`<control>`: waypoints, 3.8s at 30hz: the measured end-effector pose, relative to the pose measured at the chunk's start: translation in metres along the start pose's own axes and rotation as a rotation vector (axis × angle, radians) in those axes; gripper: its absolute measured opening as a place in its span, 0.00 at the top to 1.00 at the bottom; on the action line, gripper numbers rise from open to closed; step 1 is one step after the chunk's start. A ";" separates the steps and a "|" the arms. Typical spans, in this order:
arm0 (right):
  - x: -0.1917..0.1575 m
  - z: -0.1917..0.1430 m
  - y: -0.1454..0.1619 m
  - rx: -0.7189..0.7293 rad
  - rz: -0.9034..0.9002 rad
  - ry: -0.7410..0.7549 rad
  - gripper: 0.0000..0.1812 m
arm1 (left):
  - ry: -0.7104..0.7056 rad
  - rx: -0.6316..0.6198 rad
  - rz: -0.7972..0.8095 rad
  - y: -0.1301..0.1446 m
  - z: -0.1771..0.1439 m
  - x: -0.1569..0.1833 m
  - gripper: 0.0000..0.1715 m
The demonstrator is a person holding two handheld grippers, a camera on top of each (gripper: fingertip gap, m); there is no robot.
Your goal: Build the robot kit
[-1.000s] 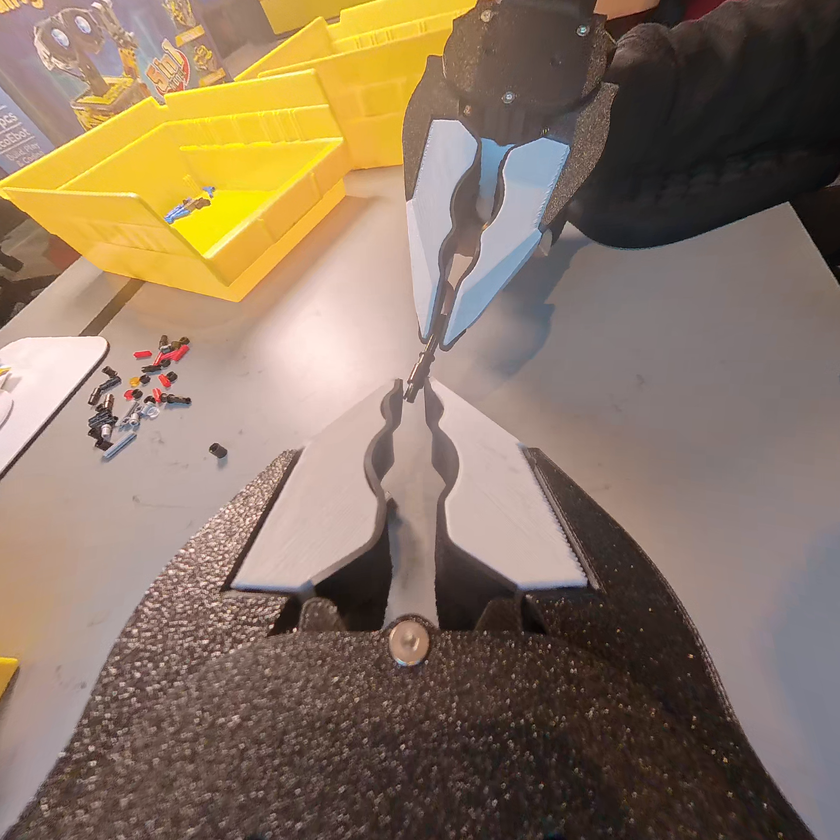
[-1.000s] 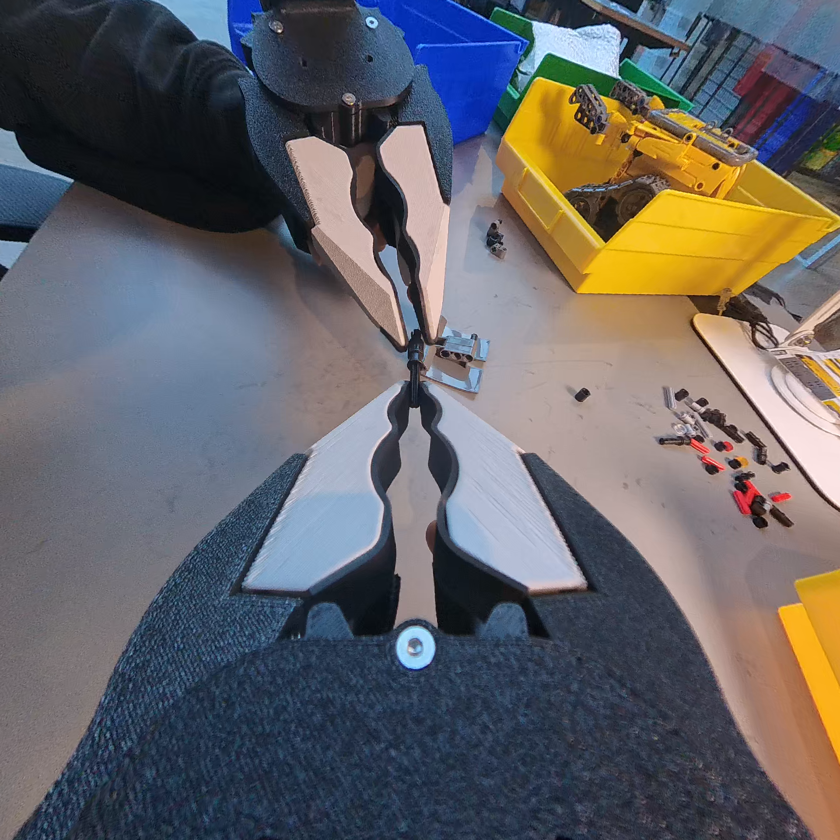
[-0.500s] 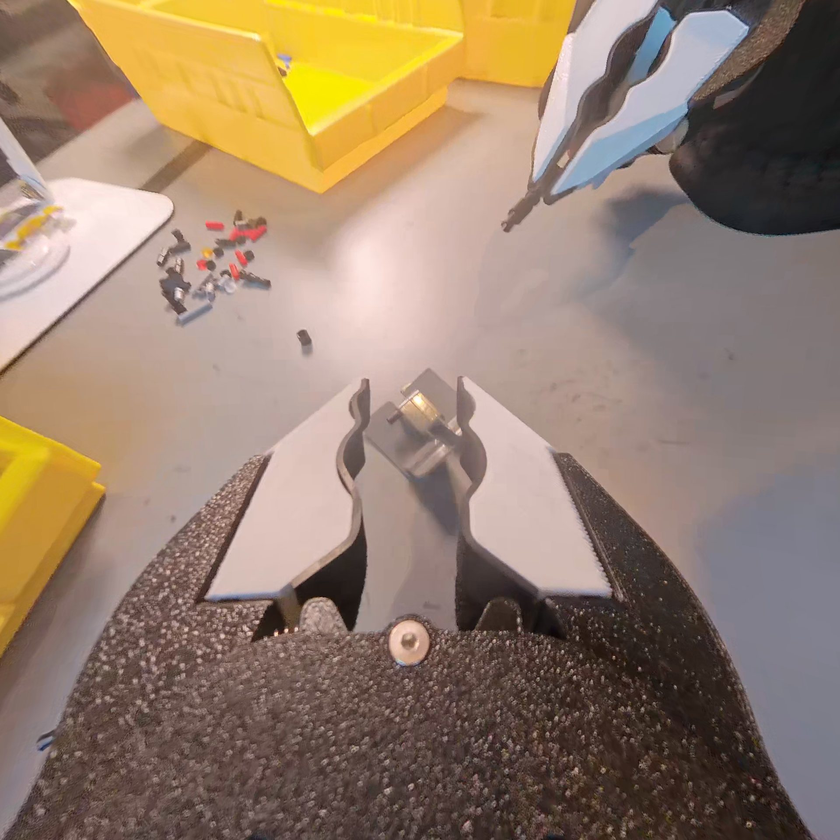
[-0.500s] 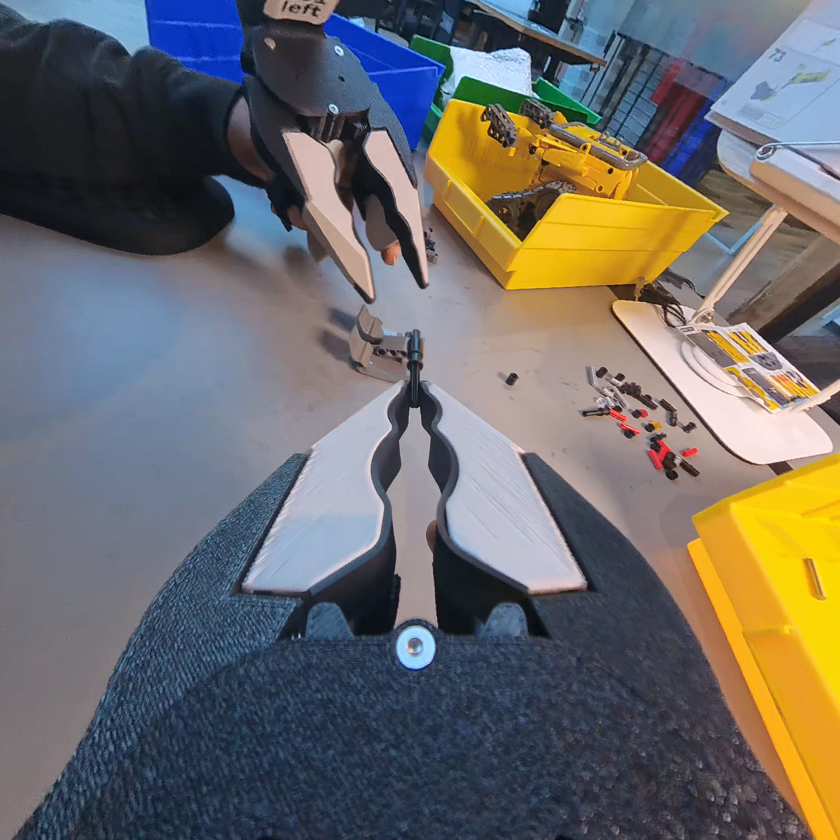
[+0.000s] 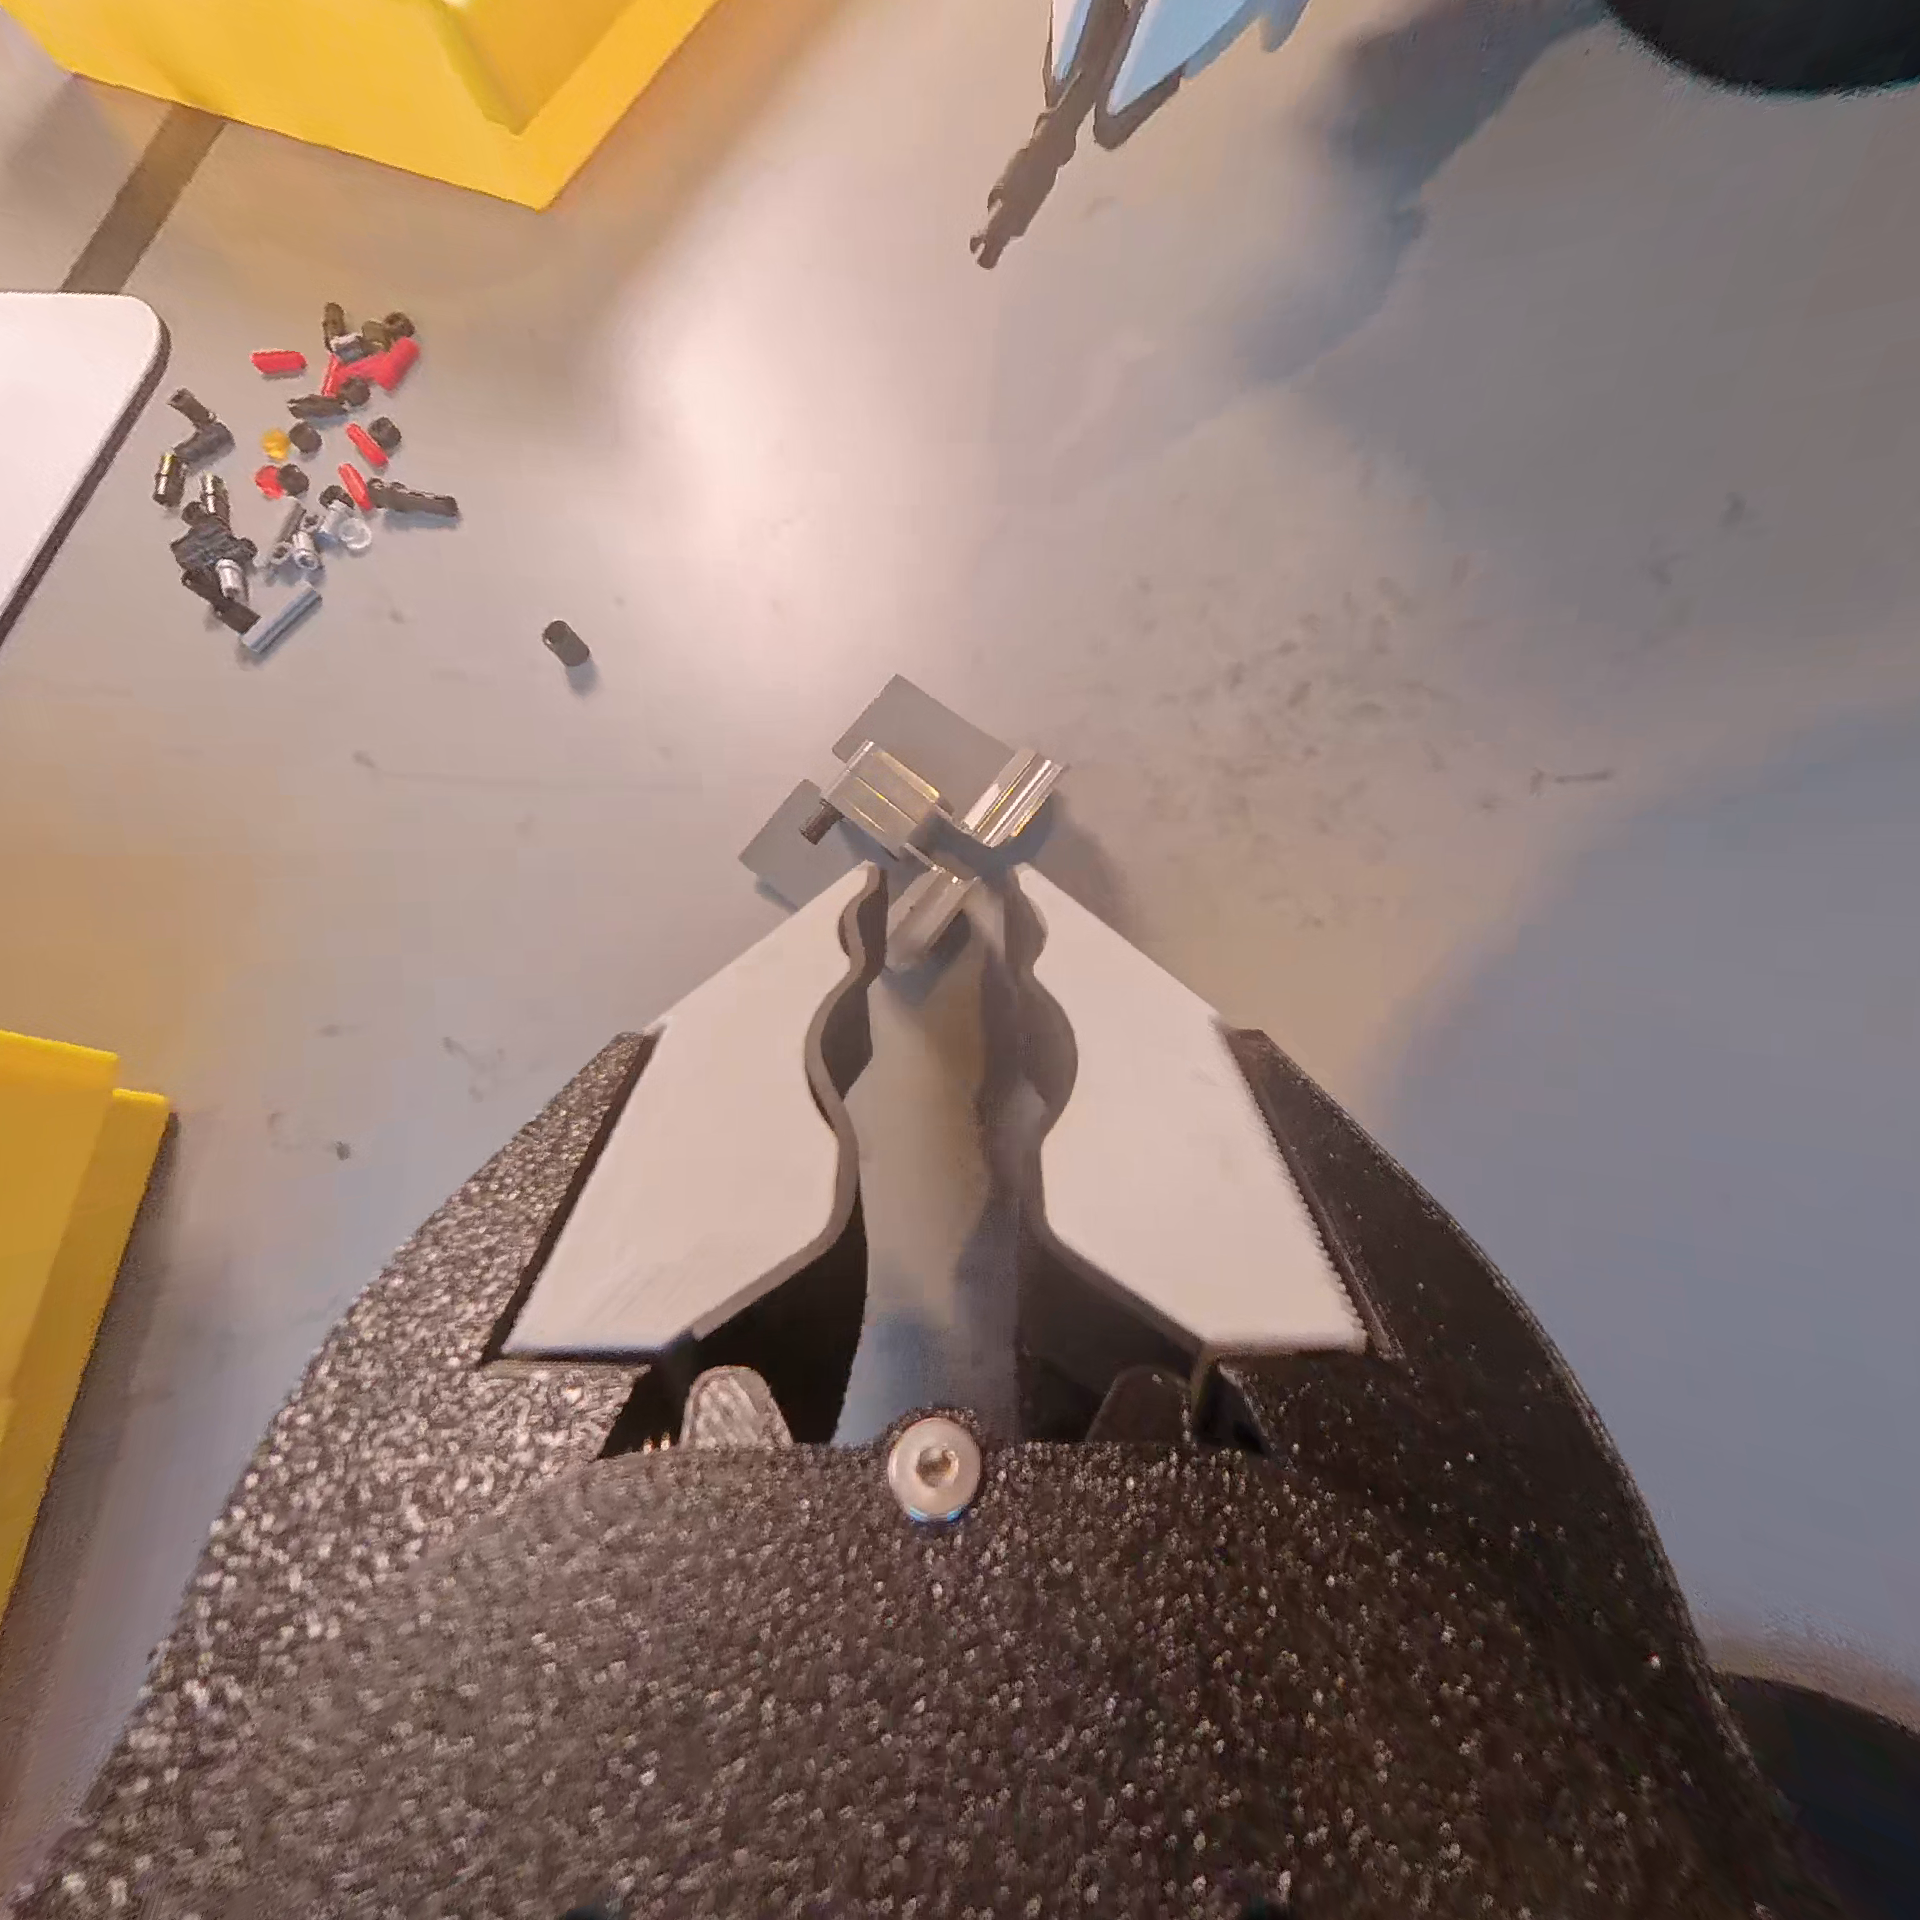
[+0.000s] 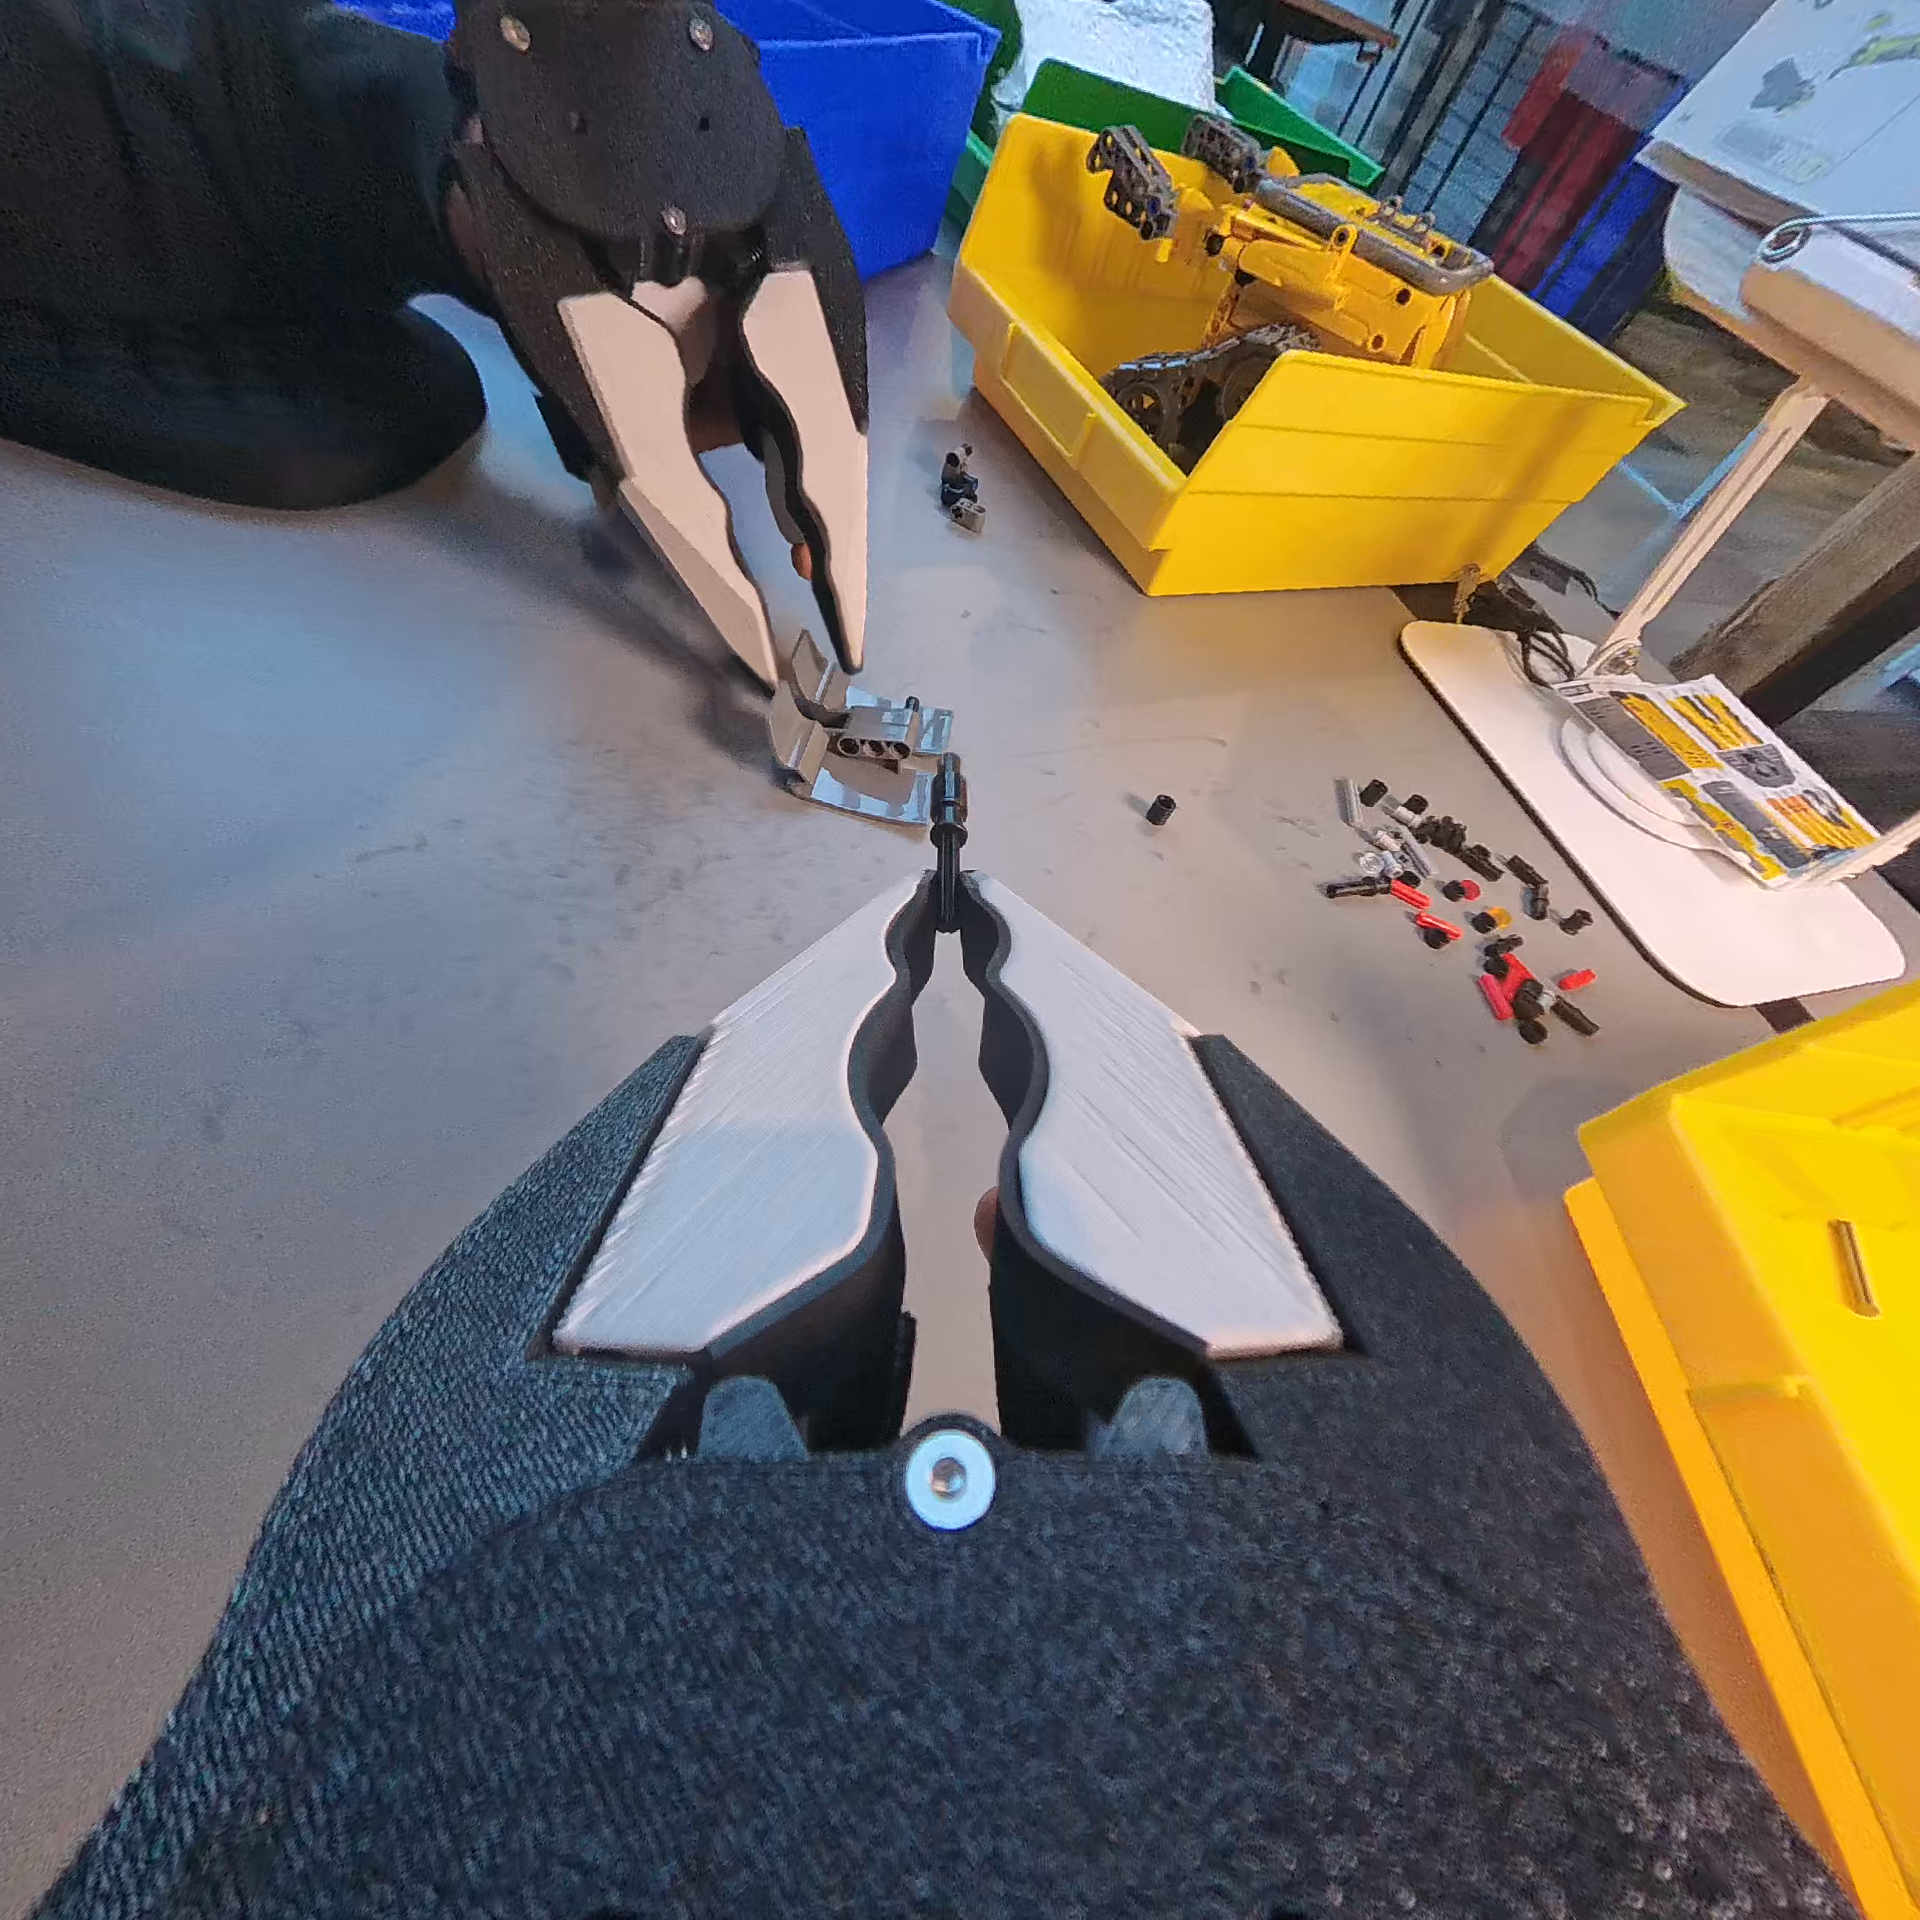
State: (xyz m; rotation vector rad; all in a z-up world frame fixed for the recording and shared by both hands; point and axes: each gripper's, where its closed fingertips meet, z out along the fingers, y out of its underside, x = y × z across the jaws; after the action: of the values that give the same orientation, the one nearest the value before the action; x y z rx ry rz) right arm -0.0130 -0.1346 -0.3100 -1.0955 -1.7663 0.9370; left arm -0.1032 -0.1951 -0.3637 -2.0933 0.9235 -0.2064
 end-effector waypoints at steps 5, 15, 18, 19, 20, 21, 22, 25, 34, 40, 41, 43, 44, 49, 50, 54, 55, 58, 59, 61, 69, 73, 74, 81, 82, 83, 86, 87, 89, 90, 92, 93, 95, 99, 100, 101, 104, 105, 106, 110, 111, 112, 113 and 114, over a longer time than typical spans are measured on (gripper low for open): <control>-0.001 0.001 -0.001 0.005 0.008 -0.009 0.98 | -0.026 -0.013 0.066 -0.004 0.004 0.005 0.96; -0.007 0.005 0.000 -0.001 0.017 -0.025 0.98 | 0.056 0.030 0.165 -0.029 0.017 0.048 0.98; -0.007 0.005 0.001 -0.003 0.018 -0.027 0.98 | 0.124 0.025 0.155 -0.029 0.019 0.060 0.96; -0.007 0.005 0.001 -0.003 0.017 -0.027 0.98 | 0.153 0.025 0.142 -0.028 0.018 0.064 0.93; -0.007 0.005 0.000 -0.002 0.015 -0.027 0.98 | 0.191 0.033 0.121 -0.030 0.015 0.069 0.91; -0.007 0.004 0.000 0.000 0.014 -0.026 0.98 | 0.251 0.047 0.087 -0.032 0.011 0.075 0.87; -0.007 0.004 -0.001 0.004 0.015 -0.024 0.98 | 0.312 0.070 0.045 -0.036 0.004 0.080 0.85; -0.004 0.001 -0.004 0.019 0.027 -0.019 0.98 | 0.343 0.170 -0.049 -0.050 -0.012 0.070 0.86; -0.002 -0.002 -0.006 0.025 0.022 -0.014 0.98 | 0.185 0.113 -0.104 -0.034 0.002 0.036 0.84; -0.004 0.000 -0.008 0.029 0.036 -0.026 0.98 | 0.189 0.079 -0.150 -0.030 0.010 0.027 0.83; -0.005 0.001 -0.008 0.029 0.040 -0.032 0.98 | 0.201 0.079 -0.142 -0.032 0.012 0.028 0.83; -0.006 0.002 -0.007 0.025 0.039 -0.036 0.98 | 0.215 0.061 -0.114 -0.035 0.019 0.030 0.83; -0.007 0.003 -0.006 0.022 0.038 -0.036 0.98 | 0.219 0.043 -0.098 -0.034 0.023 0.030 0.84; -0.003 0.001 -0.003 0.008 0.037 -0.021 0.98 | 0.272 0.013 -0.040 -0.036 0.034 0.037 0.91; -0.002 0.001 -0.002 0.006 0.038 -0.019 0.98 | 0.282 0.015 -0.030 -0.037 0.034 0.038 0.91; -0.004 0.003 0.000 -0.001 0.043 -0.034 0.98 | 0.336 0.030 0.003 -0.040 0.036 0.047 0.91; -0.006 0.004 0.001 -0.005 0.042 -0.040 0.98 | 0.353 0.033 0.011 -0.041 0.036 0.050 0.92; -0.010 0.005 0.003 -0.015 0.036 -0.057 0.98 | 0.383 0.044 0.036 -0.044 0.037 0.054 0.92; -0.011 0.005 0.003 -0.017 0.036 -0.066 0.98 | 0.390 0.050 0.040 -0.045 0.037 0.055 0.92; -0.016 0.007 0.004 -0.020 0.035 -0.087 0.98 | 0.392 0.065 0.041 -0.047 0.036 0.055 0.93; -0.027 0.009 -0.001 0.005 0.018 -0.127 0.98 | 0.254 0.183 -0.030 -0.062 0.010 0.027 0.89; -0.037 0.011 -0.008 0.040 0.005 -0.154 0.98 | 0.213 0.246 0.001 -0.073 0.005 0.036 0.90; -0.040 0.012 -0.010 0.046 0.004 -0.164 0.98 | 0.217 0.252 0.013 -0.075 0.005 0.040 0.90; -0.051 0.014 -0.019 0.100 0.013 -0.208 0.98 | 0.246 0.277 0.031 -0.080 0.002 0.052 0.95; -0.051 0.014 -0.021 0.111 0.015 -0.209 0.98 | 0.246 0.283 0.029 -0.081 0.001 0.052 0.95; -0.052 0.013 -0.022 0.117 0.015 -0.214 0.98 | 0.250 0.290 0.027 -0.081 0.000 0.053 0.96; -0.055 0.010 -0.027 0.145 0.008 -0.227 0.98 | 0.273 0.311 0.022 -0.085 -0.004 0.057 0.96; -0.055 0.009 -0.029 0.154 0.009 -0.230 0.98 | 0.279 0.321 0.019 -0.086 -0.005 0.057 0.96; -0.055 0.008 -0.032 0.171 0.010 -0.234 0.98 | 0.295 0.341 0.004 -0.088 -0.008 0.058 0.96; -0.056 0.007 -0.033 0.176 0.011 -0.236 0.98 | 0.306 0.347 -0.004 -0.089 -0.009 0.058 0.96; -0.056 0.007 -0.034 0.177 0.004 -0.234 0.98 | 0.316 0.354 -0.013 -0.089 -0.010 0.059 0.96; -0.056 0.007 -0.034 0.176 -0.001 -0.233 0.98 | 0.320 0.355 -0.016 -0.088 -0.009 0.059 0.96; -0.056 0.007 -0.033 0.174 -0.004 -0.231 0.98 | 0.328 0.357 -0.025 -0.087 -0.009 0.059 0.96; -0.056 0.007 -0.032 0.171 -0.007 -0.231 0.98 | 0.334 0.357 -0.033 -0.086 -0.007 0.060 0.96; -0.056 0.007 -0.032 0.171 -0.006 -0.232 0.98 | 0.334 0.358 -0.033 -0.086 -0.007 0.060 0.96; -0.056 0.007 -0.032 0.172 -0.005 -0.232 0.98 | 0.334 0.359 -0.034 -0.087 -0.007 0.060 0.96; -0.055 0.007 -0.033 0.174 -0.004 -0.229 0.98 | 0.331 0.365 -0.036 -0.087 -0.008 0.059 0.96; -0.055 0.007 -0.033 0.176 -0.003 -0.229 0.98 | 0.329 0.368 -0.035 -0.088 -0.008 0.059 0.96; -0.055 0.006 -0.033 0.177 0.000 -0.230 0.98 | 0.328 0.370 -0.034 -0.088 -0.008 0.059 0.96; -0.055 0.006 -0.033 0.178 0.002 -0.229 0.98 | 0.322 0.374 -0.032 -0.089 -0.009 0.059 0.96; -0.054 0.006 -0.033 0.178 0.000 -0.227 0.98 | 0.320 0.375 -0.031 -0.089 -0.009 0.058 0.96; -0.054 0.006 -0.033 0.178 0.000 -0.226 0.98 | 0.318 0.376 -0.030 -0.089 -0.009 0.058 0.96; -0.054 0.006 -0.033 0.180 0.000 -0.224 0.98 | 0.316 0.378 -0.029 -0.090 -0.009 0.058 0.96; -0.054 0.006 -0.034 0.181 0.001 -0.224 0.98 | 0.315 0.380 -0.029 -0.090 -0.010 0.058 0.96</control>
State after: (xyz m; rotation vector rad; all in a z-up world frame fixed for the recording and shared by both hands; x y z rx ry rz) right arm -0.0142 -0.1970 -0.2964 -0.9039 -1.8170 1.2341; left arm -0.0172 -0.2048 -0.3002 -1.7482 0.9505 -0.6883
